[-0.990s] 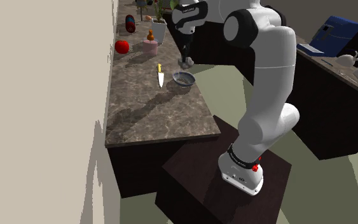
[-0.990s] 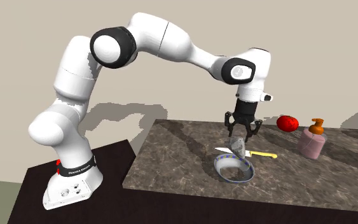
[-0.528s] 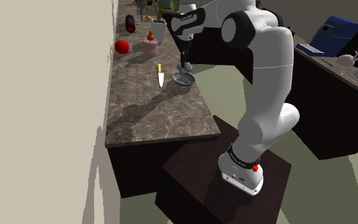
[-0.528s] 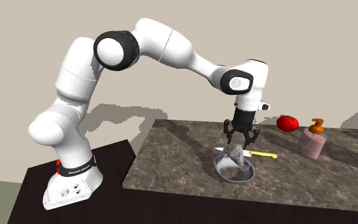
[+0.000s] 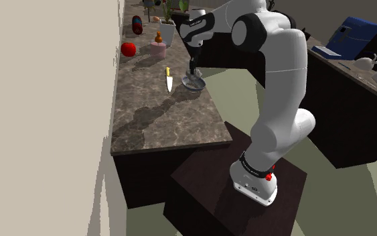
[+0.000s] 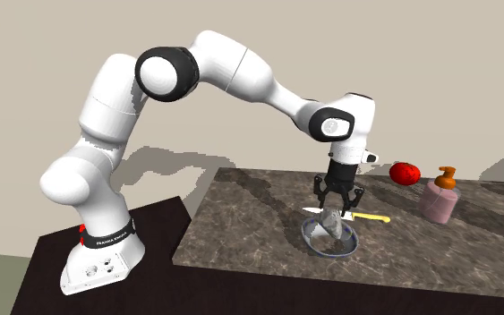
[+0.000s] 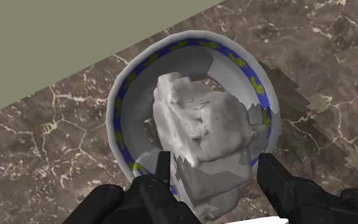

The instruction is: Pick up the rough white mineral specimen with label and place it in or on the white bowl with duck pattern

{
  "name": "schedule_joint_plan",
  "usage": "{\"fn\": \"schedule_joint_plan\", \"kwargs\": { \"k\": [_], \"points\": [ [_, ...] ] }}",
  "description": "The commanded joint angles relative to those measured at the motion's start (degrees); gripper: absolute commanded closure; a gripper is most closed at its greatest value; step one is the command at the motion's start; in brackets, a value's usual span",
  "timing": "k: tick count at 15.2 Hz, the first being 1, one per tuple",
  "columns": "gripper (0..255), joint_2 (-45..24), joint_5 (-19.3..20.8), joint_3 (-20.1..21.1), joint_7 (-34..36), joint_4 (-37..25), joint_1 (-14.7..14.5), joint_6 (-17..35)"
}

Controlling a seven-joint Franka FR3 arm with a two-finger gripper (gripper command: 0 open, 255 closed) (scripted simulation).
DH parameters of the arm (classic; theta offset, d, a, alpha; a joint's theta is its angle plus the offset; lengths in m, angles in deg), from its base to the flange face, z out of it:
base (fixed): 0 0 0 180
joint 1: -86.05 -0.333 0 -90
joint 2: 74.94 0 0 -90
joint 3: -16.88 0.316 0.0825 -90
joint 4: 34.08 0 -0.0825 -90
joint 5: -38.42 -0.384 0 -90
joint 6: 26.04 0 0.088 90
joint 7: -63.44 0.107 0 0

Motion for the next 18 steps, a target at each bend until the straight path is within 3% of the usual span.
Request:
{"fn": "schedule_joint_plan", "kwargs": {
  "k": [1,3,4,9,13,18],
  "points": [
    [255,0.02,0.0,0.0,0.0,0.01,0.0,0.04],
    [255,0.02,0.0,0.0,0.0,0.01,0.0,0.04],
    [0,0.02,0.0,0.0,0.0,0.02,0.0,0.04],
    [0,0.02,0.0,0.0,0.0,0.01,0.0,0.04],
    [0,1.66,0.08,-0.02,0.03,-4.82,-0.24,-6.44],
    [0,1.66,0.08,-0.02,0.03,-4.82,-0.24,-6.44]
  ]
}}
